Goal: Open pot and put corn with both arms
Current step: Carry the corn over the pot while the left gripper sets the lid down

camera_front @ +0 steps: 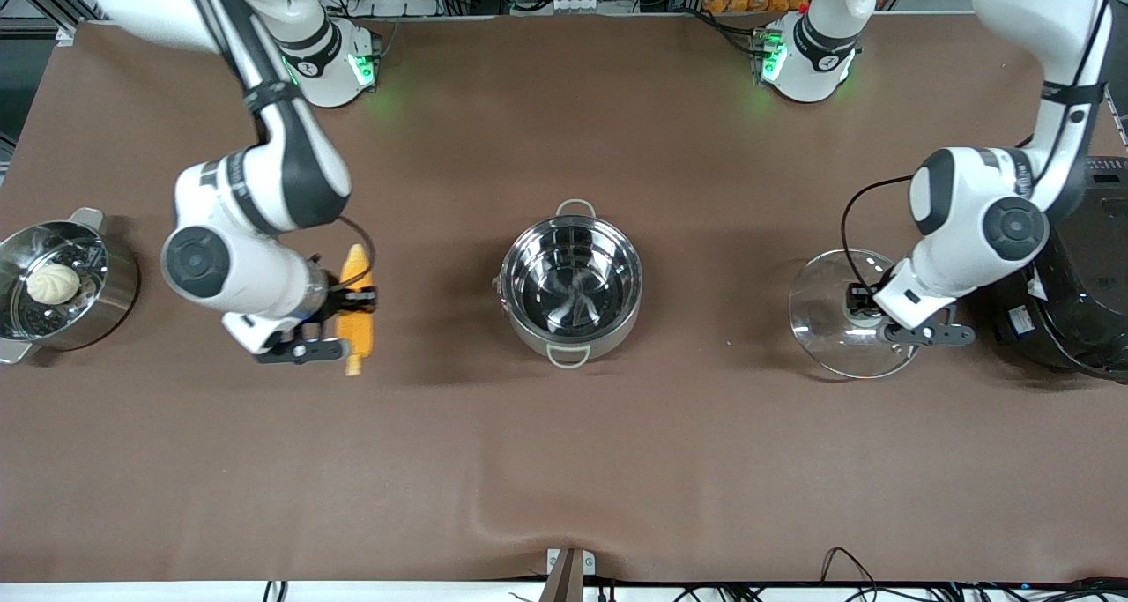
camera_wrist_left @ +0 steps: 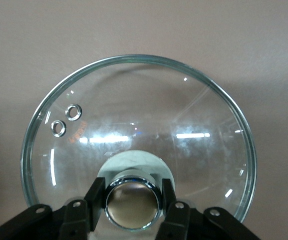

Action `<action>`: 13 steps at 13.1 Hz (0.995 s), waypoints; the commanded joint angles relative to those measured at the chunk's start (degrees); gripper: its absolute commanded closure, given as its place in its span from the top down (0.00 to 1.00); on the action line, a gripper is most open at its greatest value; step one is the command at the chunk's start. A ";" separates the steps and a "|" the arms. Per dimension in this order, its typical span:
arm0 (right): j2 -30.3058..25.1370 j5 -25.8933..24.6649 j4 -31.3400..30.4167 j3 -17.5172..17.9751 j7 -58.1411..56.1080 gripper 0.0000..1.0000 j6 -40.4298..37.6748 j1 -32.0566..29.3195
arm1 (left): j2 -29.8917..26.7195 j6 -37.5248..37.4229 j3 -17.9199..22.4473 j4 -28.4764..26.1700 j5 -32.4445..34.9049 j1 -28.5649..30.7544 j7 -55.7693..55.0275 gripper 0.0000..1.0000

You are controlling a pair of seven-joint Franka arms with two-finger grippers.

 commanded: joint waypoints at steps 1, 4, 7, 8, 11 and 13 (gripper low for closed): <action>4.12 0.82 7.17 -0.30 5.71 0.00 -2.88 6.76 | 0.97 4.44 -0.52 -2.07 1.96 1.87 0.35 0.00; 14.75 5.19 22.02 -0.13 13.44 0.00 -8.69 11.79 | 2.12 4.97 -0.43 -2.07 1.96 1.96 0.44 0.00; 20.30 7.67 28.28 0.05 20.74 0.00 -8.26 15.39 | 2.56 4.97 -0.52 -1.98 1.96 1.96 0.35 0.00; 20.75 7.76 28.91 0.05 21.63 0.00 -8.08 15.93 | 2.56 4.88 -0.43 -1.98 1.96 1.96 0.44 0.05; 21.37 11.43 29.35 0.05 22.77 0.00 -5.80 15.84 | 2.74 4.10 -0.61 -0.24 1.78 4.23 0.35 1.00; 22.16 13.29 29.36 0.05 23.57 0.00 -2.30 15.93 | 2.39 0.34 -0.61 2.31 1.78 4.60 0.35 1.00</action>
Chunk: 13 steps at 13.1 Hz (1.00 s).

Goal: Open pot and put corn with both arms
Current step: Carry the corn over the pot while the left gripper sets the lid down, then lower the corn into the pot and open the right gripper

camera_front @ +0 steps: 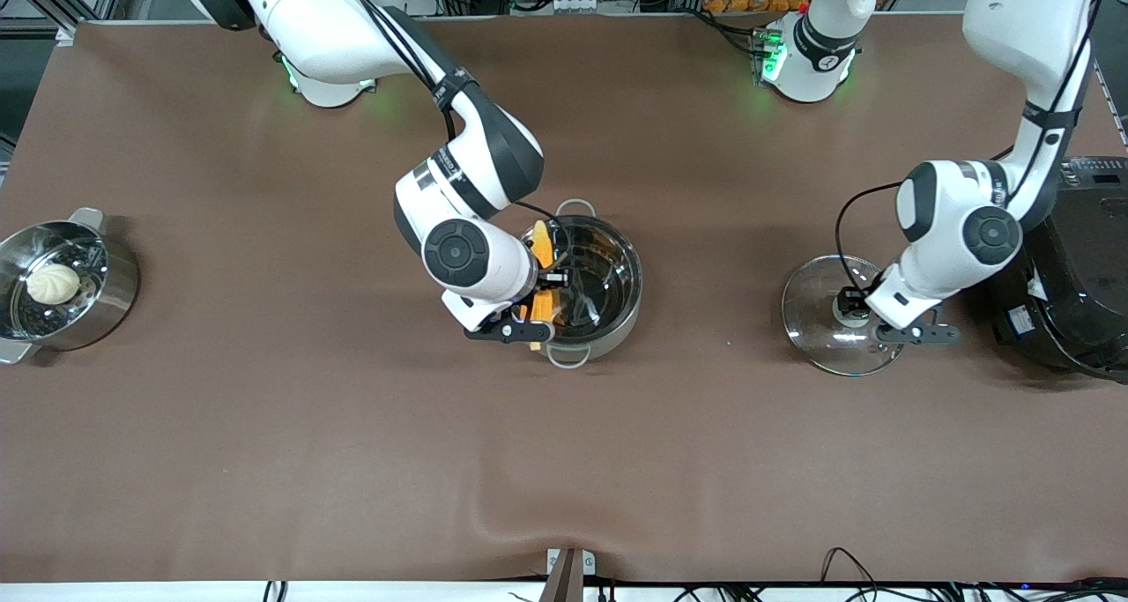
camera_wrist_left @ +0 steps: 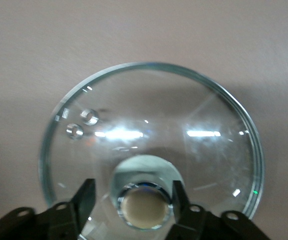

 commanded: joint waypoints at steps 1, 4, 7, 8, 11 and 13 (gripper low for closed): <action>2.09 2.58 2.27 0.05 1.84 0.00 2.26 -0.04 | -1.36 -7.78 -0.62 5.29 1.41 1.47 0.32 1.00; 2.79 2.58 2.27 -0.04 2.01 0.00 2.88 0.75 | -2.77 -24.21 -0.62 17.23 1.41 1.55 0.32 1.00; 3.85 2.58 2.18 -0.04 3.68 0.00 4.90 1.63 | -5.49 -36.09 -0.53 27.53 1.59 1.47 0.15 1.00; 4.20 2.58 2.18 -0.04 3.77 0.00 5.25 1.89 | -5.93 -39.52 -0.53 30.86 1.67 1.47 0.23 1.00; 4.38 2.50 1.92 -0.13 4.21 0.00 5.34 2.69 | -8.04 -48.93 -0.71 37.65 1.68 1.47 0.23 1.00; 4.47 2.41 1.74 -0.13 4.13 0.00 5.34 3.04 | -10.93 -51.24 -0.97 37.75 1.67 1.29 0.24 1.00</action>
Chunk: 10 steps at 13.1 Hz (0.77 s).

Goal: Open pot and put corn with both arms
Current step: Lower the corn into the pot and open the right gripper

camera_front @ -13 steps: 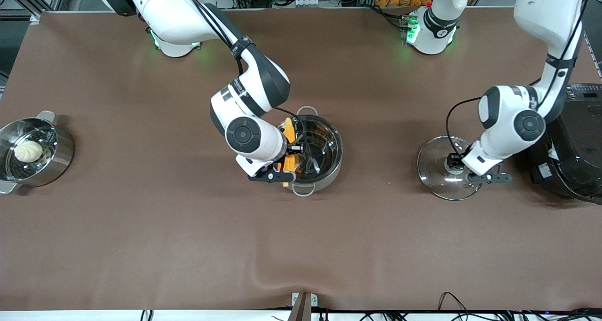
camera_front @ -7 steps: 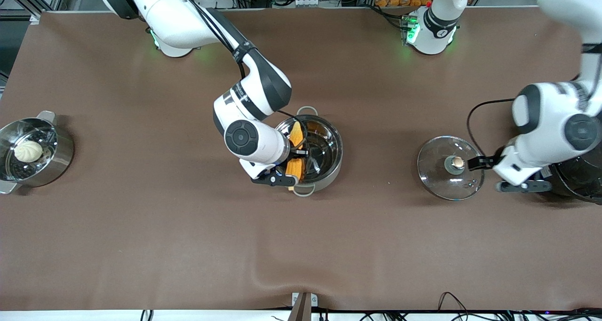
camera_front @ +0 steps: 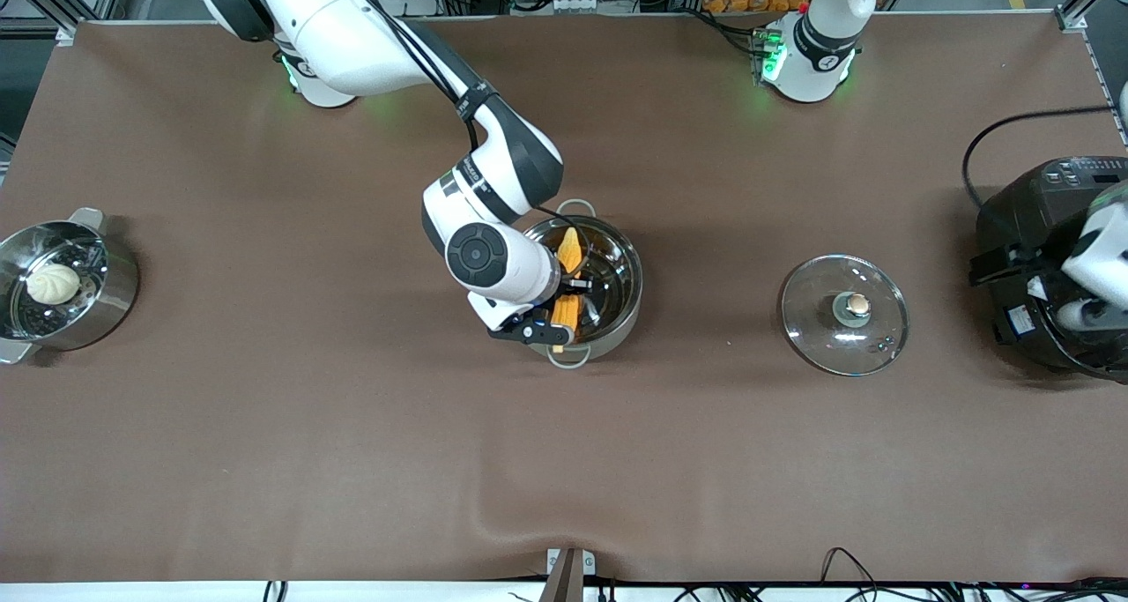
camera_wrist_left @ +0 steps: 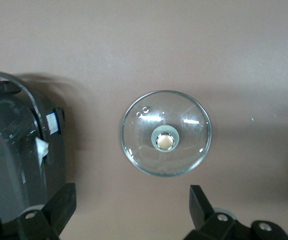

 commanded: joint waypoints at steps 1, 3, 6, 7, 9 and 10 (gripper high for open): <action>1.37 0.45 1.42 -0.32 0.78 0.00 0.05 0.66 | -3.05 -3.31 -0.67 0.57 1.53 -0.05 0.23 1.00; 1.90 0.27 1.42 -0.41 0.25 0.00 1.62 0.66 | -4.03 -3.41 -1.19 0.57 1.53 -0.06 0.15 1.00; 2.34 0.27 1.42 -0.41 0.33 0.00 2.34 0.66 | -5.25 -3.50 -1.28 0.57 1.53 0.03 0.23 1.00; 2.34 0.09 1.42 -0.49 0.33 0.00 2.34 0.66 | -5.52 -3.84 -1.37 0.57 1.36 0.12 0.23 1.00; 2.25 -1.48 1.42 -0.41 0.68 0.30 2.34 0.92 | -6.14 -4.11 -1.28 0.57 1.27 0.12 0.23 1.00; 2.25 -1.66 1.42 -0.49 1.03 0.99 2.34 1.18 | -6.14 -4.11 -1.37 0.57 1.09 0.12 0.23 1.00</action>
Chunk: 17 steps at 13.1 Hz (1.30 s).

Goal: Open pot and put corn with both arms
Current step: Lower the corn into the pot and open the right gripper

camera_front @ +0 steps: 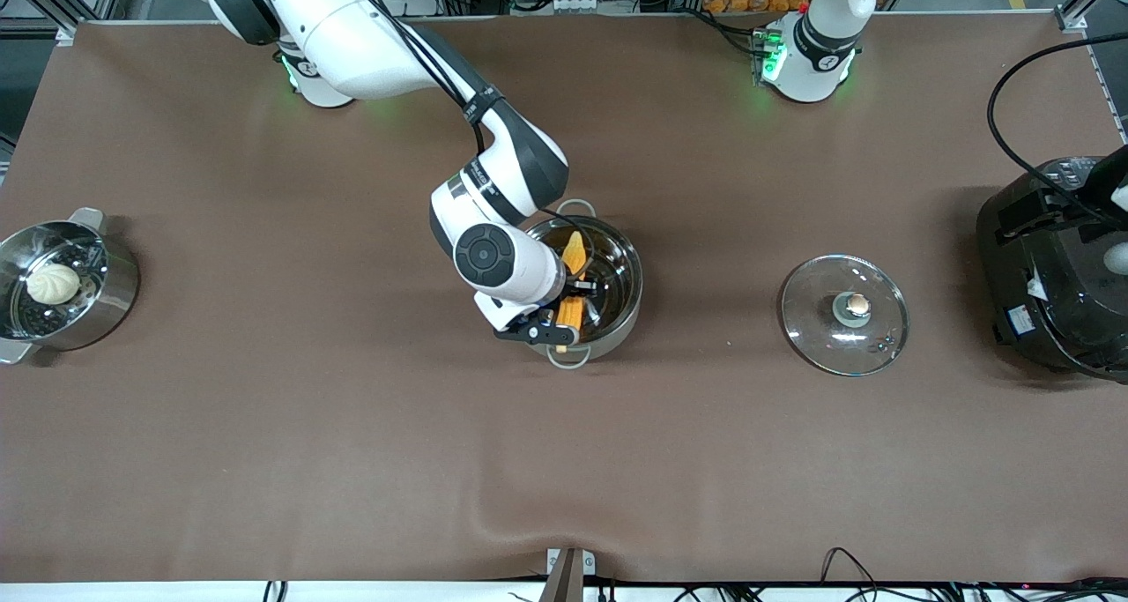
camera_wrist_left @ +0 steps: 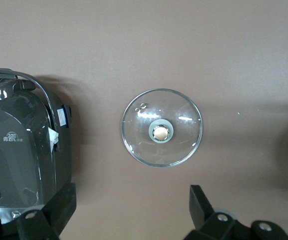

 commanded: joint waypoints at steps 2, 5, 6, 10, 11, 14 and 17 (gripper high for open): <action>0.81 -1.39 1.41 -0.48 1.05 1.00 0.51 1.28 | -2.70 -1.14 -0.43 -0.02 0.74 0.35 0.23 1.00; -0.07 -1.21 1.41 -0.57 1.57 1.00 0.07 1.11 | -3.50 -2.19 -0.43 -0.02 0.57 0.35 0.32 1.00; -0.16 -1.21 1.41 -0.57 1.57 1.00 -0.02 0.67 | -3.68 -2.19 -0.43 -0.02 0.48 0.43 0.32 1.00; -3.13 -1.21 1.50 -0.75 0.52 1.00 -3.97 -3.10 | -5.52 -4.12 -0.43 -0.02 0.48 0.52 0.41 1.00; -4.10 -0.95 1.50 -0.57 -1.22 1.00 -3.98 -5.20 | -5.87 -4.82 -0.43 -0.02 0.48 0.52 0.41 1.00; -6.65 -1.12 1.41 -0.66 -8.34 1.00 -11.84 -10.13 | -7.10 -6.59 -0.52 -0.19 0.48 0.35 0.58 1.00; -8.94 -2.35 0.97 -1.09 -15.10 1.00 -20.73 -15.58 | -8.07 -8.87 -0.69 -0.63 -0.31 0.08 0.67 1.00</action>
